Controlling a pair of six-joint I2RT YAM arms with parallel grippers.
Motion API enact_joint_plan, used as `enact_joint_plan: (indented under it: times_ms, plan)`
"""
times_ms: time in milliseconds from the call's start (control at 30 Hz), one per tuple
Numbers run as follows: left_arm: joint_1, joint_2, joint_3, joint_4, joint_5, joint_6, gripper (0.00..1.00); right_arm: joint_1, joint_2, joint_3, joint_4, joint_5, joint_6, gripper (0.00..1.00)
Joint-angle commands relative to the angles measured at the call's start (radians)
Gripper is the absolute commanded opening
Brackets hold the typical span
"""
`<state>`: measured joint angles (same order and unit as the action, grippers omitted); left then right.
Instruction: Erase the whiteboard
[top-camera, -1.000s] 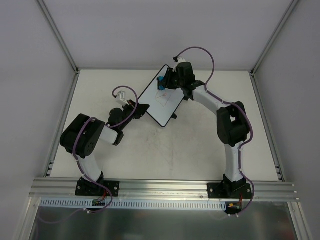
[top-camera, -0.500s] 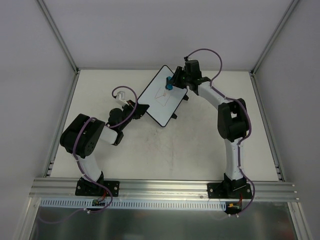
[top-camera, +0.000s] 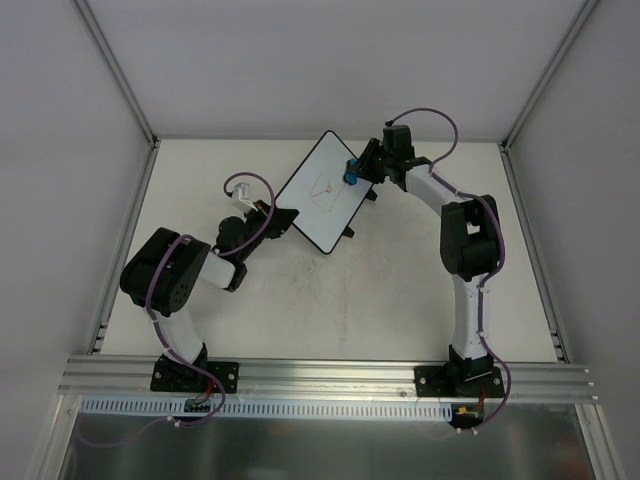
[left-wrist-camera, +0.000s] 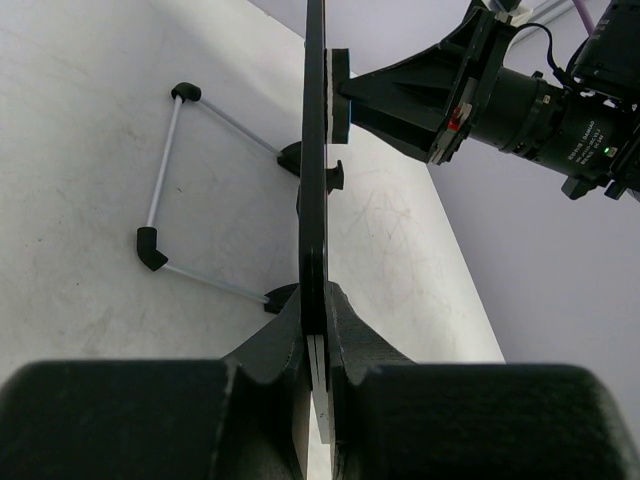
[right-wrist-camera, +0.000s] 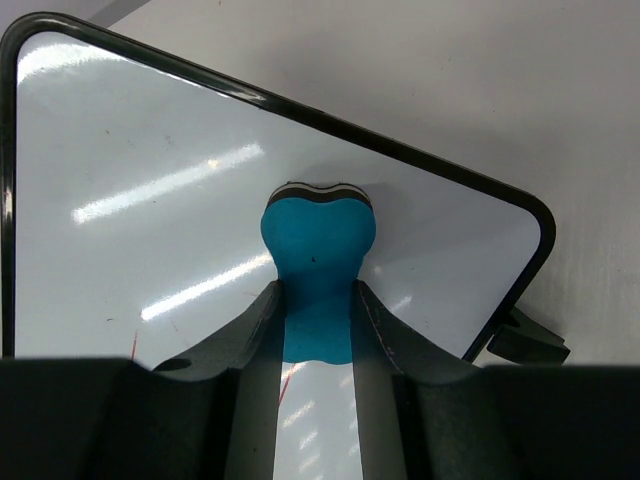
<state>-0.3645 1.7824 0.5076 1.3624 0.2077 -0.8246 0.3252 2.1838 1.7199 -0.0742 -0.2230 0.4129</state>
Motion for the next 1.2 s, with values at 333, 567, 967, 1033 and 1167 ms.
enact_joint_plan:
  times_ms: [333, 567, 967, 1033, 1167]
  plan:
    - [0.007, 0.032, 0.0, 0.305, 0.041, 0.102, 0.0, 0.123, -0.029, 0.03, -0.006, -0.033, -0.17, 0.0]
    - [0.007, 0.037, 0.006, 0.299, 0.048, 0.102, 0.0, 0.178, -0.033, 0.04, 0.051, -0.147, -0.247, 0.0]
    - [0.007, 0.017, 0.023, 0.244, 0.059, 0.111, 0.0, 0.293, -0.075, 0.033, 0.027, -0.19, -0.404, 0.02]
    - [0.007, 0.015, 0.02, 0.244, 0.059, 0.111, 0.0, 0.293, -0.071, 0.038, 0.011, -0.17, -0.404, 0.02]
    - [0.007, 0.012, 0.017, 0.244, 0.058, 0.111, 0.0, 0.291, -0.07, 0.04, 0.001, -0.139, -0.404, 0.02]
